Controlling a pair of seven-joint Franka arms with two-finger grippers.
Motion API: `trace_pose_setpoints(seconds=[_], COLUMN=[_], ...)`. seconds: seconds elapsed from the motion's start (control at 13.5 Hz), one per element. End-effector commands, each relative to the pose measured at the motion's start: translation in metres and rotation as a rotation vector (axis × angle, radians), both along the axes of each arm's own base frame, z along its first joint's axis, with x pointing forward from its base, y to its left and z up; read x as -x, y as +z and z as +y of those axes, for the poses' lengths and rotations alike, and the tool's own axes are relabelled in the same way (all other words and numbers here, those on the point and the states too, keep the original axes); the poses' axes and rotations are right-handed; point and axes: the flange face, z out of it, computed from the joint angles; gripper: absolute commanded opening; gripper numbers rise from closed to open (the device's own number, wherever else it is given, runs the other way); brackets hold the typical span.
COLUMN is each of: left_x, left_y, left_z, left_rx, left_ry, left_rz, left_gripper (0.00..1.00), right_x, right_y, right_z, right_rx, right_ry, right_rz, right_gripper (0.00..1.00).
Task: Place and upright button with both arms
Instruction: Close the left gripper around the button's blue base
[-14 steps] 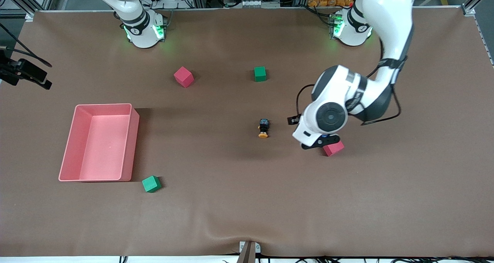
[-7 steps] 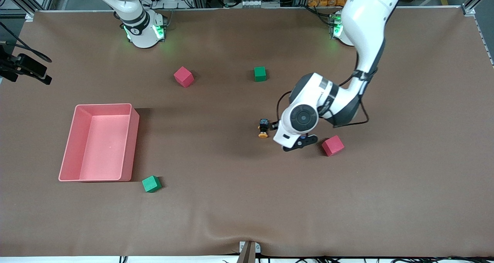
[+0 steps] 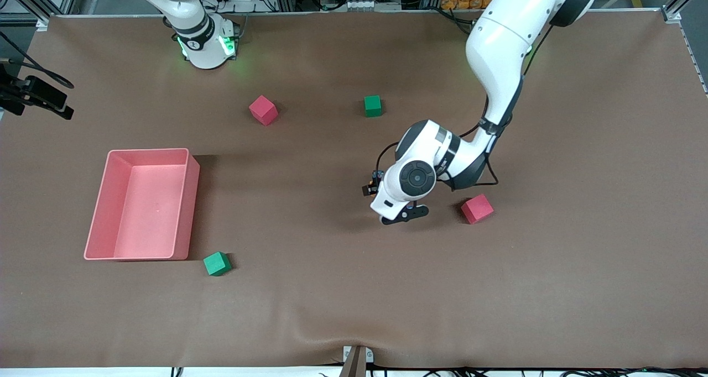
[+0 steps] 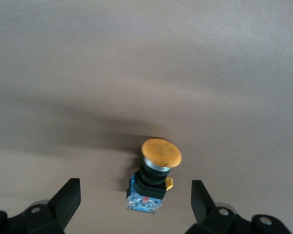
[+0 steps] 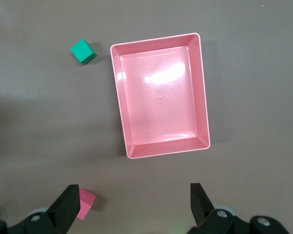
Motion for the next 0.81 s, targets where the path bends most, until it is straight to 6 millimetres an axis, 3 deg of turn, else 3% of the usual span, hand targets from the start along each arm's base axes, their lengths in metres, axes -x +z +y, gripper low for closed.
trace_pose_setpoints(seconds=[0.0, 0.22, 0.74], left_x=[0.006, 0.022, 0.023], left_y=[-0.002, -0.011, -0.017], left_z=[-0.019, -0.035, -0.033], left_rx=[0.043, 0.037, 0.031], left_ry=[-0.088, -0.118, -0.136], left_rz=[-0.018, -0.008, -0.003], left_gripper=[1.00, 1.00, 1.00], right_x=[0.001, 0.002, 0.002], right_y=[0.006, 0.006, 0.006], right_z=[-0.001, -0.001, -0.004], right_rx=[0.023, 0.023, 0.019], right_ry=[0.013, 0.013, 0.010], right_rz=[0.002, 0.002, 0.004], right_gripper=[1.00, 1.00, 1.00])
